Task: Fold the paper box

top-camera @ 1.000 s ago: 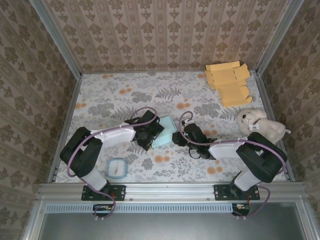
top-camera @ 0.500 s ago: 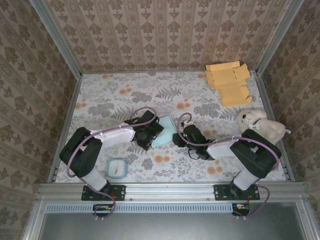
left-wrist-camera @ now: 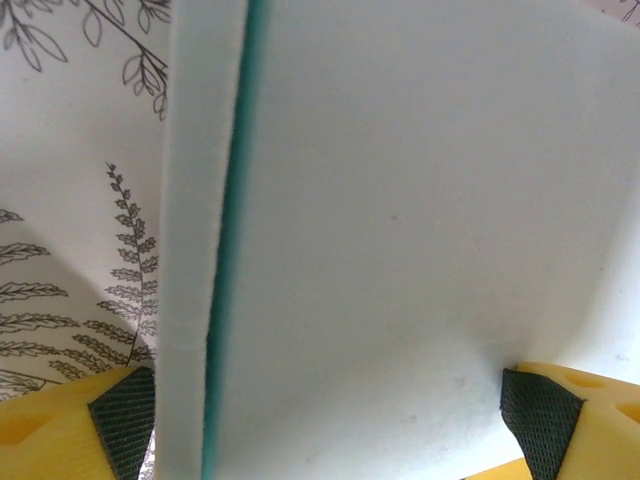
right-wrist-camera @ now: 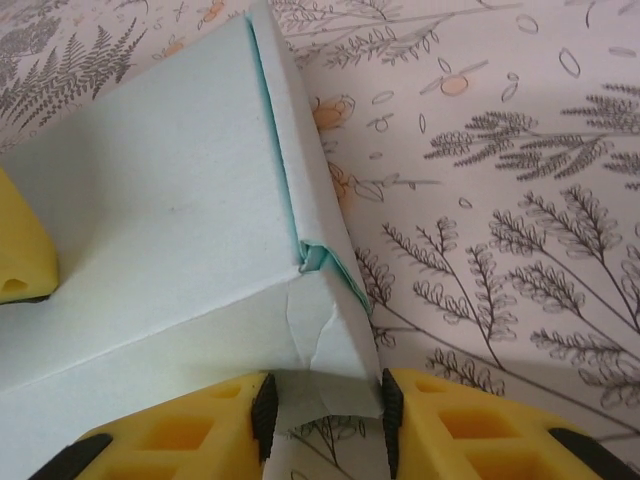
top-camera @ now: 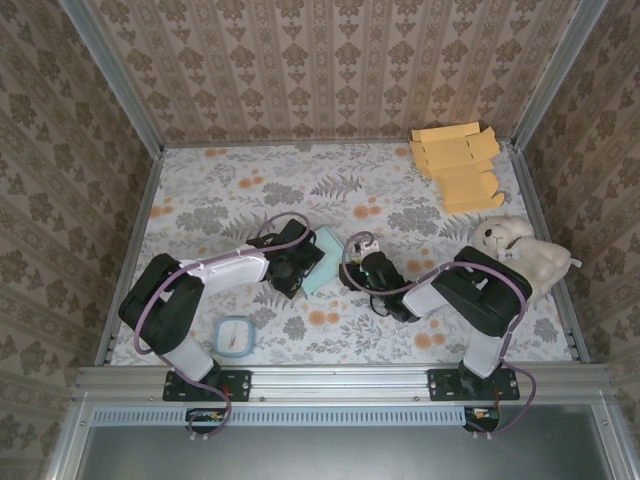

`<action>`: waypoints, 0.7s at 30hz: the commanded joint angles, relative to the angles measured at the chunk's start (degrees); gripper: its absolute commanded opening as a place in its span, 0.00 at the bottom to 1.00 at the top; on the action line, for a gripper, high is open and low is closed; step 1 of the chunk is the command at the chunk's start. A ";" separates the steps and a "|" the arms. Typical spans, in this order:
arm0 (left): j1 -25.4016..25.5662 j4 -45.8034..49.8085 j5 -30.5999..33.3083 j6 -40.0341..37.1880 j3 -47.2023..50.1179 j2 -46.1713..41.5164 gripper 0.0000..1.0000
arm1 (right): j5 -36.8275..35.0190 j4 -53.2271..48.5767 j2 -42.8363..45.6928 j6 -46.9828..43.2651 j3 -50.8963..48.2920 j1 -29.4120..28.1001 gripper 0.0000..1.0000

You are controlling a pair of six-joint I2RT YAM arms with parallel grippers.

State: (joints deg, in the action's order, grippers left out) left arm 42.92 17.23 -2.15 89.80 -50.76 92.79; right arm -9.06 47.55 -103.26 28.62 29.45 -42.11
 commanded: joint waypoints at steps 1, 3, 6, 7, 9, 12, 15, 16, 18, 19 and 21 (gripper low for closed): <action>0.20 4.26 -1.89 -0.94 1.07 3.37 0.93 | 0.08 -3.10 -4.59 -2.75 2.38 -1.38 0.39; 0.29 4.15 -2.15 -0.94 0.82 3.75 0.93 | -1.07 -3.87 -5.37 -3.07 3.39 -2.22 0.40; 0.32 4.21 -2.53 -0.89 0.56 4.11 0.93 | -2.16 -3.22 -6.46 -3.05 4.10 -3.40 0.42; 0.32 4.21 -2.53 -0.93 0.57 4.15 0.93 | -2.19 -3.18 -6.83 -2.77 4.42 -3.66 0.43; 0.39 4.25 -2.55 -0.91 0.53 4.23 0.93 | -1.72 -3.17 -7.33 -2.54 5.16 -3.96 0.45; 0.41 4.31 -2.59 -0.71 0.58 4.19 0.93 | -0.47 -2.95 -8.08 -1.99 6.03 -4.35 0.46; 0.30 4.42 -2.55 -0.48 0.67 4.23 0.93 | 0.61 -2.29 -8.42 -1.62 6.57 -5.33 0.46; 0.31 4.39 -2.59 -0.33 0.63 4.17 0.93 | 0.62 -2.37 -8.35 -1.64 6.67 -5.86 0.46; 0.20 4.53 -2.51 -0.24 0.69 4.17 0.93 | 0.81 -2.96 -7.86 -1.72 6.59 -6.67 0.46; 0.17 4.58 -2.55 -0.24 0.69 4.16 0.93 | 1.05 -3.44 -7.43 -1.40 6.43 -6.90 0.46; 0.08 4.72 -2.58 -0.15 0.67 4.22 0.93 | 1.66 -4.32 -6.79 -0.75 5.99 -7.29 0.46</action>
State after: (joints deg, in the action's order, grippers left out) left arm 42.26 16.69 -0.93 90.02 -51.16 93.41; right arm -17.65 47.64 -108.12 25.67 34.57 -45.65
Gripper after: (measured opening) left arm 0.929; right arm 0.461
